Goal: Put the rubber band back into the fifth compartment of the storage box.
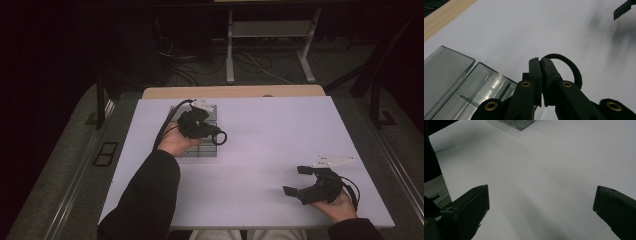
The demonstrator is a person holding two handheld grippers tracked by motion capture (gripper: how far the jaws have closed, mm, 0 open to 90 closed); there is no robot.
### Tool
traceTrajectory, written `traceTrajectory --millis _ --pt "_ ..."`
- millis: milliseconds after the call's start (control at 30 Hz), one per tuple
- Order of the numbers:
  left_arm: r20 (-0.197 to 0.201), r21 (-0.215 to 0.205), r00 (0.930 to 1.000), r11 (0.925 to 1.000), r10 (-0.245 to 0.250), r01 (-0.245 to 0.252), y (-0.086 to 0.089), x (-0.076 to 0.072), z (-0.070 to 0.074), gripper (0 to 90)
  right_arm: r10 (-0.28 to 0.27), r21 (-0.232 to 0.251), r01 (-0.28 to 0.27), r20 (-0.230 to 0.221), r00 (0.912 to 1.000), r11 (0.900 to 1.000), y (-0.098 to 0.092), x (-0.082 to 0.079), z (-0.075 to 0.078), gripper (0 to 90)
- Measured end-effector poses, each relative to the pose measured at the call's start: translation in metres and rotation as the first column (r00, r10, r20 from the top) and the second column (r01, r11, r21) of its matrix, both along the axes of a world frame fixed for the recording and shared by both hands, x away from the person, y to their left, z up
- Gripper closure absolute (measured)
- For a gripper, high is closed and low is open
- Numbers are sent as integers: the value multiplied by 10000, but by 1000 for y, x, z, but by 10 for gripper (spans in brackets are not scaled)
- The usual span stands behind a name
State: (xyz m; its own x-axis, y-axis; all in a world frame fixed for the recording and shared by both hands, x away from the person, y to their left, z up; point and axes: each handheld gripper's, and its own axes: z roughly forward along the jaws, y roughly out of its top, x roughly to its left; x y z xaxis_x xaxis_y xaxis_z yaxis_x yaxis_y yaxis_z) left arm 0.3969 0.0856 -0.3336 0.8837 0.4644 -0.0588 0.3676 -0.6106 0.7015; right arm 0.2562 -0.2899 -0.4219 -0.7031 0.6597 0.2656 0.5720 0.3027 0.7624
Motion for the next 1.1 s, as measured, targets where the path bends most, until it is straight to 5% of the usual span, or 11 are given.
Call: traceTrajectory --millis 1100 --pt "93 -197 9917 9916 1284 -1282 45 14 3 867 -37 15 37 -48 10000 10000 0 0 0 1"
